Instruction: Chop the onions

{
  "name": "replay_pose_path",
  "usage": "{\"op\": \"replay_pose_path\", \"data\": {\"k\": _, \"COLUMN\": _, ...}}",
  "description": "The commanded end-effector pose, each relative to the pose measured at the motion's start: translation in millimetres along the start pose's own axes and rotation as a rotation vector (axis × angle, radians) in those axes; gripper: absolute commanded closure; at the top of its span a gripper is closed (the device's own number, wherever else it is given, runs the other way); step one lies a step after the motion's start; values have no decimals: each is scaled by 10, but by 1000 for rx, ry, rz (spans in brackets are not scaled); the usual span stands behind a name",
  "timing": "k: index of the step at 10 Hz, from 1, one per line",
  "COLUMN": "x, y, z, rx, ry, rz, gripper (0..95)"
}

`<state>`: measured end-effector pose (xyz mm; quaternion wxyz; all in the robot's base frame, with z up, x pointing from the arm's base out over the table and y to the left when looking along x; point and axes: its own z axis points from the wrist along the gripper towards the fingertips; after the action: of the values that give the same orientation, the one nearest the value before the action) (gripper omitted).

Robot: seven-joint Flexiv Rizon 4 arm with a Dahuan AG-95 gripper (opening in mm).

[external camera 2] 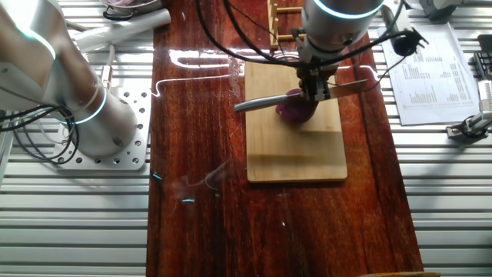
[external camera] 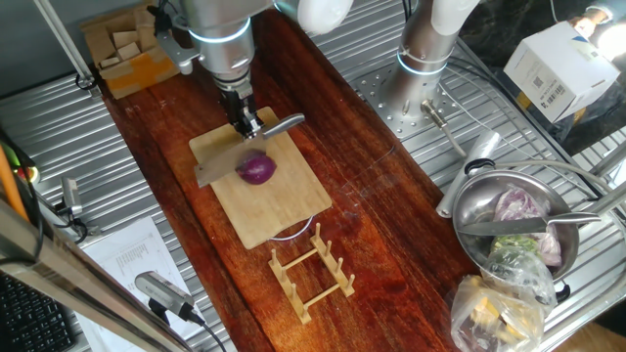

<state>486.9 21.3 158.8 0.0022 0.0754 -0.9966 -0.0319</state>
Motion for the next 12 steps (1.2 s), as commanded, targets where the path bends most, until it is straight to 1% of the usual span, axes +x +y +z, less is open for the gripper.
{"op": "replay_pose_path", "data": {"k": 1, "x": -36, "y": 15, "z": 205, "rx": -1, "ry": 3, "rz": -2, "gripper": 950}}
{"op": "replay_pose_path", "data": {"k": 3, "x": -45, "y": 21, "z": 215, "rx": -2, "ry": 7, "rz": -4, "gripper": 950}}
{"op": "replay_pose_path", "data": {"k": 7, "x": -24, "y": 11, "z": 183, "rx": -13, "ry": 5, "rz": -3, "gripper": 950}}
{"op": "replay_pose_path", "data": {"k": 9, "x": -27, "y": 11, "z": 180, "rx": -17, "ry": -12, "rz": -6, "gripper": 950}}
{"op": "replay_pose_path", "data": {"k": 10, "x": -31, "y": 9, "z": 192, "rx": -15, "ry": -12, "rz": -6, "gripper": 950}}
{"op": "replay_pose_path", "data": {"k": 12, "x": -51, "y": 12, "z": 301, "rx": -14, "ry": -10, "rz": -4, "gripper": 950}}
